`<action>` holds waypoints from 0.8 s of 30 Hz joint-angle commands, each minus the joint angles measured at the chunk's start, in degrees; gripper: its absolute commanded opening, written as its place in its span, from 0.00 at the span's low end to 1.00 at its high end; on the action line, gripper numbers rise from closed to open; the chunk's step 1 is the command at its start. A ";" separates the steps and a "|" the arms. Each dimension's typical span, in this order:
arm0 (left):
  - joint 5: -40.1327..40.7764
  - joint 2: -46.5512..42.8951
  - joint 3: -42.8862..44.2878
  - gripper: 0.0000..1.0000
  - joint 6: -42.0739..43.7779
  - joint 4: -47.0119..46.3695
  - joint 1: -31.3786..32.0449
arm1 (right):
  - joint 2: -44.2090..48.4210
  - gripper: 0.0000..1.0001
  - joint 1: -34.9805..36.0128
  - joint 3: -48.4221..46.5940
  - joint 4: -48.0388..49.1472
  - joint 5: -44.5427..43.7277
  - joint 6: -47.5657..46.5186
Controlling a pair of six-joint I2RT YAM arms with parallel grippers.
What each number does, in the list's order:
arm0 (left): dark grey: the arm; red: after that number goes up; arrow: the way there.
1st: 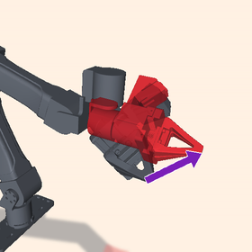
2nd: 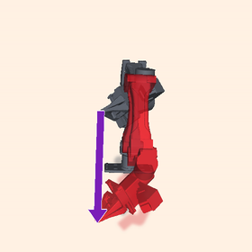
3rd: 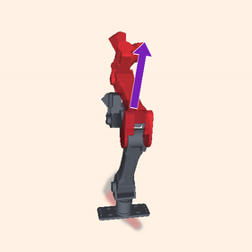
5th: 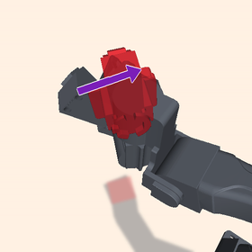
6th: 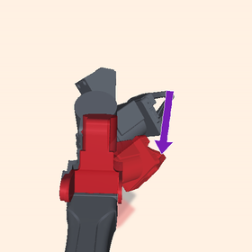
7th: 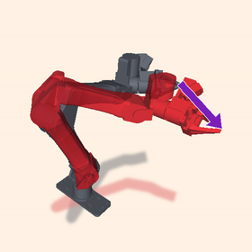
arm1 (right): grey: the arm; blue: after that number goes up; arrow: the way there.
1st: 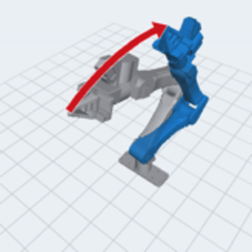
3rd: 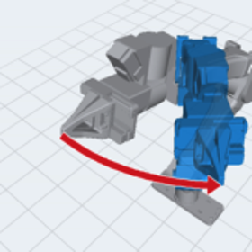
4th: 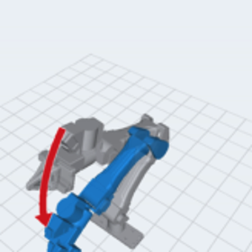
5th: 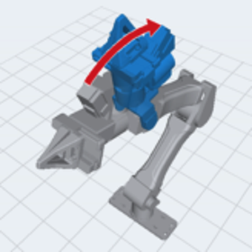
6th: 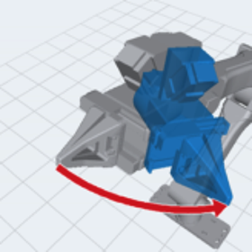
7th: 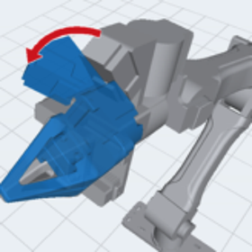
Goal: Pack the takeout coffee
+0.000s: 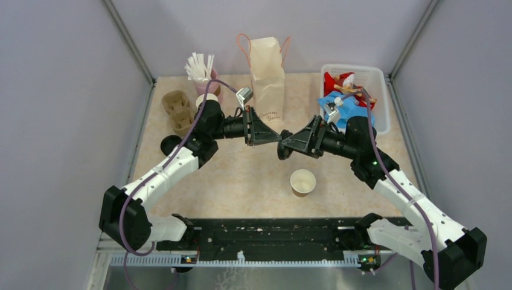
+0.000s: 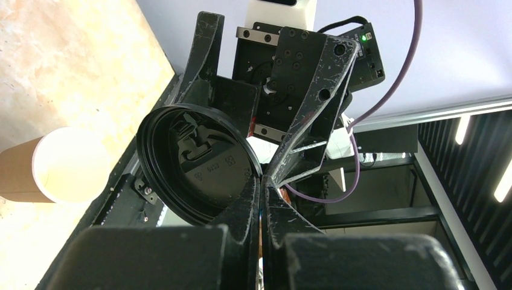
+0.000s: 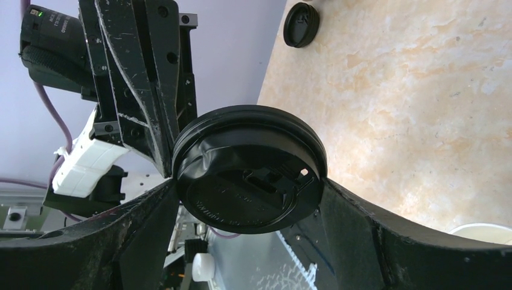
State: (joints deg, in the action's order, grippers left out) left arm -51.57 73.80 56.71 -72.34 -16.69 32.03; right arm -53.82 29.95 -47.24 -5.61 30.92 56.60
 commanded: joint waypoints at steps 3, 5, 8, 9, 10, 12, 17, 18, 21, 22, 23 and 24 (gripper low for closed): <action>-0.11 -0.79 1.30 0.13 2.51 1.96 0.36 | 0.55 0.82 0.45 -2.62 -2.56 -1.81 -2.17; -0.03 -1.14 1.01 0.24 3.36 2.97 0.32 | 0.80 0.82 0.53 -2.90 -4.03 -1.95 -2.79; 0.86 -1.91 1.61 0.41 7.09 7.47 -0.08 | 1.39 0.82 0.52 -4.01 -7.72 -2.36 -4.79; 1.34 -2.59 1.92 0.48 8.80 10.57 -0.43 | 1.59 0.82 0.44 -4.87 -10.44 -2.86 -6.54; 2.02 -3.19 2.18 0.54 10.56 13.51 -0.92 | 1.57 0.82 0.46 -6.38 -14.72 -4.02 -9.03; 3.84 -4.42 2.43 0.62 14.70 19.98 -2.30 | 0.83 0.82 0.52 -10.32 -25.86 -7.22 -15.26; 10.13 -6.31 2.41 0.76 25.85 31.75 -3.48 | -4.16 0.79 0.92 -19.99 -50.80 -14.69 -26.62; 11.08 -6.26 2.44 0.77 27.03 33.11 -3.48 | -5.64 0.79 1.54 -21.77 -55.16 -16.07 -27.96; 14.55 -6.06 2.73 0.80 30.33 36.74 -3.55 | -10.83 0.80 4.70 -26.71 -62.85 -21.97 -30.19; 15.90 -6.04 2.97 0.80 31.76 37.79 -3.52 | -12.72 0.80 6.01 -27.85 -65.05 -24.58 -30.52; 17.98 -6.08 3.19 0.81 33.13 38.74 -3.53 | -14.54 0.80 7.30 -28.81 -66.95 -27.14 -30.77; 19.70 -6.12 3.23 0.81 34.67 39.57 -3.47 | -16.36 0.81 8.59 -29.39 -68.53 -29.55 -30.85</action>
State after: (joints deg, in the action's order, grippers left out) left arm -38.98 68.62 57.34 -46.02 16.91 28.51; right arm -64.51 34.24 -72.55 -59.64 12.45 30.57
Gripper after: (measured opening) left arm 0.803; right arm 0.805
